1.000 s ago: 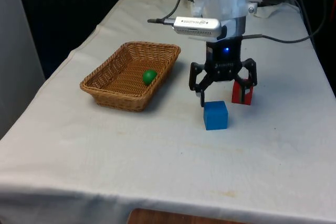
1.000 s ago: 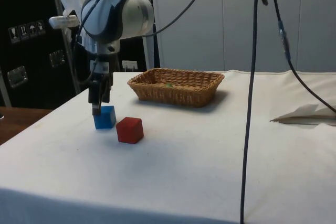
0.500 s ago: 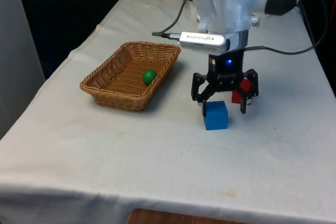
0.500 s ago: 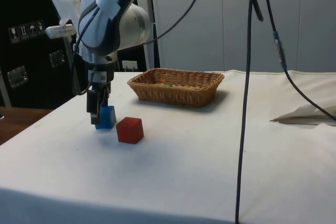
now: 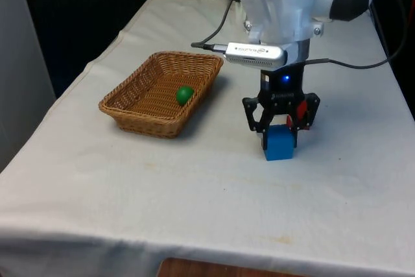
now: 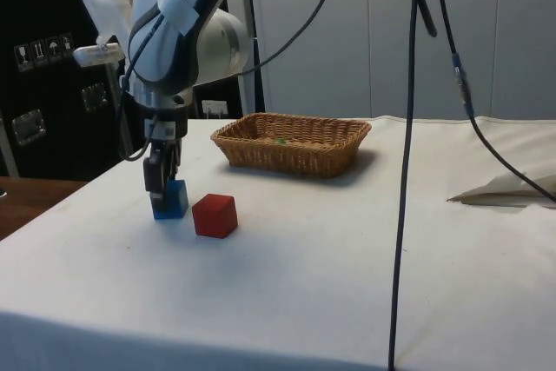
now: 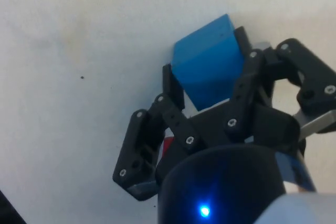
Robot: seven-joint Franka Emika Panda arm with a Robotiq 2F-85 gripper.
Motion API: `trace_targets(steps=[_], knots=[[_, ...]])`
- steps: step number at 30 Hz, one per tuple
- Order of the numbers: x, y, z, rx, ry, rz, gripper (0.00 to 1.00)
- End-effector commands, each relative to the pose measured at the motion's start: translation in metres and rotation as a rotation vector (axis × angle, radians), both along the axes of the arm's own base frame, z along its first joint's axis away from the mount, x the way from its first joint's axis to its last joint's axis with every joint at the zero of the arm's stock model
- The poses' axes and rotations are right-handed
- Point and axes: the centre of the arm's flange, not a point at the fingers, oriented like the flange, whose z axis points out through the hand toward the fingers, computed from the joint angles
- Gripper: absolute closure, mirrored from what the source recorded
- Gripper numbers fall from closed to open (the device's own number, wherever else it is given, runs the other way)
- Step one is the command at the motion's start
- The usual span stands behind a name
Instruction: Place all non-red objects into the basket.
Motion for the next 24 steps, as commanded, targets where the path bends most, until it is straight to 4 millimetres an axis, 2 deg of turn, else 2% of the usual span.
trace_targets(steps=[1, 2, 10, 15, 16, 19, 24], knots=[[0.001, 0.001, 0.0, -0.003, -0.006, -0.003, 0.91], [0.001, 0.001, 0.0, -0.003, -0.006, -0.003, 0.98], [0.001, 0.001, 0.0, -0.003, -0.006, -0.003, 0.97], [0.002, -0.007, 0.019, -0.001, -0.01, -0.006, 0.97], [0.003, -0.005, 0.012, 0.001, -0.014, -0.006, 0.97], [0.002, -0.013, 0.033, 0.004, -0.012, -0.009, 0.97], [0.002, -0.021, 0.049, 0.008, -0.015, -0.015, 0.97]])
